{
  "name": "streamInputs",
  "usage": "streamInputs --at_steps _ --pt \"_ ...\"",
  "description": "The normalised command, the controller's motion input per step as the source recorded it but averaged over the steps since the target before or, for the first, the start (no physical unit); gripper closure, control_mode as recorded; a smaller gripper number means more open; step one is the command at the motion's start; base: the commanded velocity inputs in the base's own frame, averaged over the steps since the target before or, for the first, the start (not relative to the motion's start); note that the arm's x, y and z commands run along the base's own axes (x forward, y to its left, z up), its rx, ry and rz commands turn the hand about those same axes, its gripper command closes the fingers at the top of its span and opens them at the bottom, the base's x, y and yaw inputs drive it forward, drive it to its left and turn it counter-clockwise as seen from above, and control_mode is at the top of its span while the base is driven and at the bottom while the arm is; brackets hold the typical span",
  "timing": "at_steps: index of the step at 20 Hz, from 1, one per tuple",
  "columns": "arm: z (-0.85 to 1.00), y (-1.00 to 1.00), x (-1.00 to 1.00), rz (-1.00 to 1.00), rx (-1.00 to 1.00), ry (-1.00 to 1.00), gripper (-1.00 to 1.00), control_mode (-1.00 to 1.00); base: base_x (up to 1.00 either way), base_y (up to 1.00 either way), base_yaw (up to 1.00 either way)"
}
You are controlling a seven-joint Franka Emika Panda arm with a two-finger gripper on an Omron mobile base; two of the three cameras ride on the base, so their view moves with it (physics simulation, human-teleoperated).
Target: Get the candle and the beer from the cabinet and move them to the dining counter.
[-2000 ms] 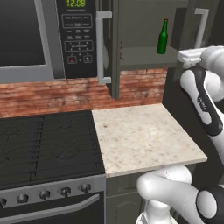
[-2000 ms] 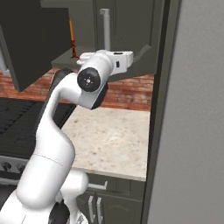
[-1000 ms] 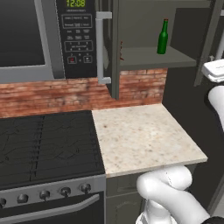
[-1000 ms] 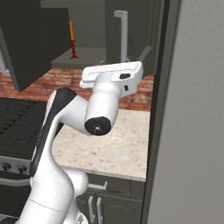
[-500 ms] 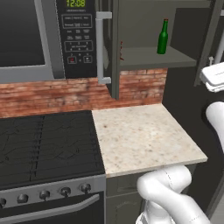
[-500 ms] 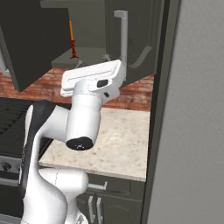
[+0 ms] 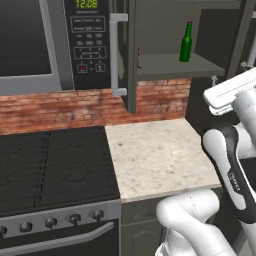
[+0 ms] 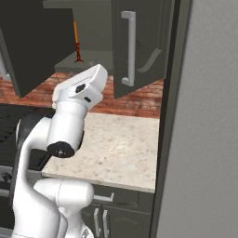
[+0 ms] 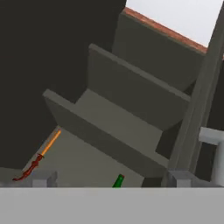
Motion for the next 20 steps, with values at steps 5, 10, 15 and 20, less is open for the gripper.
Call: streamInputs --at_steps 5,10,15,20 --pt "-0.16 0.24 0.36 -0.33 -0.17 0.21 -1.00 -1.00 0.00 0.00 0.00" --pt "-0.01 0.02 0.42 -0.40 -0.13 0.24 -1.00 -1.00 0.00 0.00 0.00" --pt "0.00 0.00 0.50 -0.40 -0.12 0.23 -1.00 -1.00 0.00 0.00 0.00" --pt "-0.02 -0.01 0.57 -0.37 -0.10 0.22 -1.00 -1.00 0.00 0.00 0.00"
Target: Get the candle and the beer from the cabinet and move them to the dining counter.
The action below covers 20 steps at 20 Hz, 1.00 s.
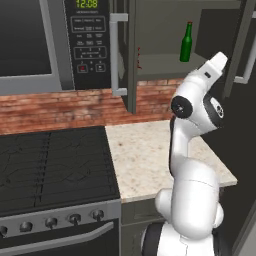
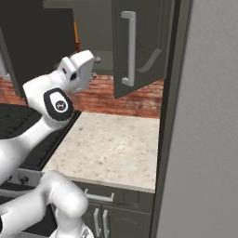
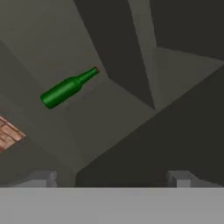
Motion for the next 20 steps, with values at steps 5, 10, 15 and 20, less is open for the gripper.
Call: streamInputs --at_steps 5,10,15,20 --pt "-0.01 -0.19 0.57 -0.26 -0.05 0.21 -1.00 -1.00 0.00 0.00 0.00" --pt "-0.02 -0.30 0.51 -0.15 -0.03 0.18 -1.00 -1.00 0.00 0.00 0.00" --pt "0.00 -0.49 0.38 -0.07 -0.01 0.12 -1.00 -1.00 0.00 0.00 0.00" --pt "0.00 -0.56 0.09 -0.06 -0.01 0.04 -1.00 -1.00 0.00 0.00 0.00"
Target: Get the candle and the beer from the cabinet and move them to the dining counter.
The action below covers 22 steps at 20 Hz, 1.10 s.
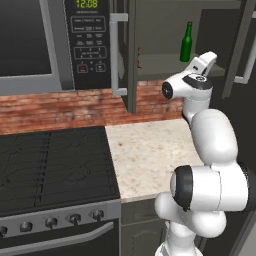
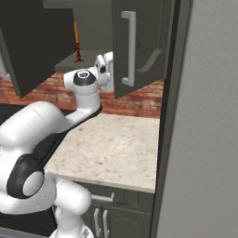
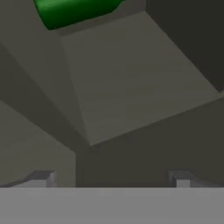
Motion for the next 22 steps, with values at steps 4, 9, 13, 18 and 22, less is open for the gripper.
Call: streamInputs --at_steps 4,9,13,18,22 --pt "0.00 -0.53 0.00 -0.08 -0.01 0.00 -1.00 -1.00 0.00 0.00 0.00" --pt "0.00 -0.50 -0.01 -0.11 0.00 0.00 -1.00 -1.00 0.00 0.00 0.00" --pt "0.00 -0.53 -0.05 -0.12 0.00 0.00 -1.00 -1.00 0.00 0.00 0.00" --pt "0.00 -0.61 -0.07 -0.11 0.00 0.00 -1.00 -1.00 0.00 0.00 0.00" --pt "0.00 -0.54 -0.01 -0.10 0.00 0.00 -1.00 -1.00 0.00 0.00 0.00"
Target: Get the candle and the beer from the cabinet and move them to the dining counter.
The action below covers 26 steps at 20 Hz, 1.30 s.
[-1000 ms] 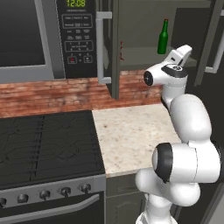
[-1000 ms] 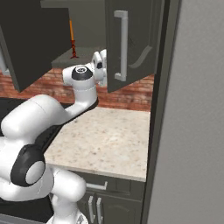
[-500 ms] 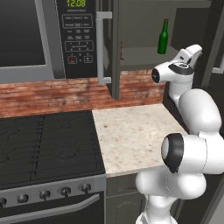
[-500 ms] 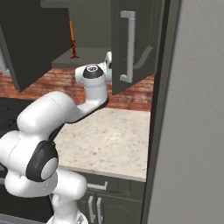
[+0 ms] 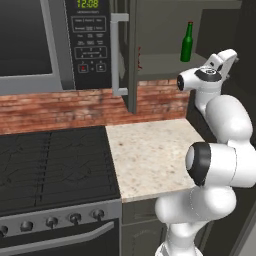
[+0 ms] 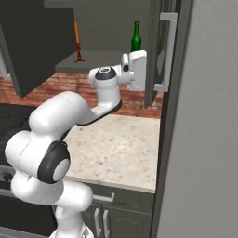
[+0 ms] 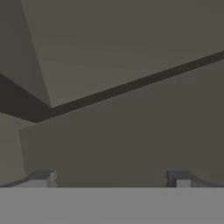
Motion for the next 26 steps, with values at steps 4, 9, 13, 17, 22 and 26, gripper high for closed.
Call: streamInputs --at_steps 4,9,13,17,22,26 --pt "-0.01 -0.47 0.00 -0.03 0.00 0.02 -1.00 -1.00 0.00 0.00 0.00" --pt "-0.14 -0.11 -0.05 0.00 0.00 0.03 -1.00 -1.00 0.00 0.00 0.00" --pt "-0.08 0.38 -0.31 0.01 0.00 -0.08 -1.00 -1.00 0.00 0.00 0.00" --pt "0.00 0.52 -0.40 0.01 0.04 -0.24 -1.00 -1.00 0.00 0.00 0.00" --pt "0.00 0.62 -0.25 0.06 0.07 -0.33 -1.00 -1.00 0.00 0.00 0.00" --pt "0.00 0.38 -0.07 0.14 0.13 -0.38 -1.00 -1.00 0.00 0.00 0.00"
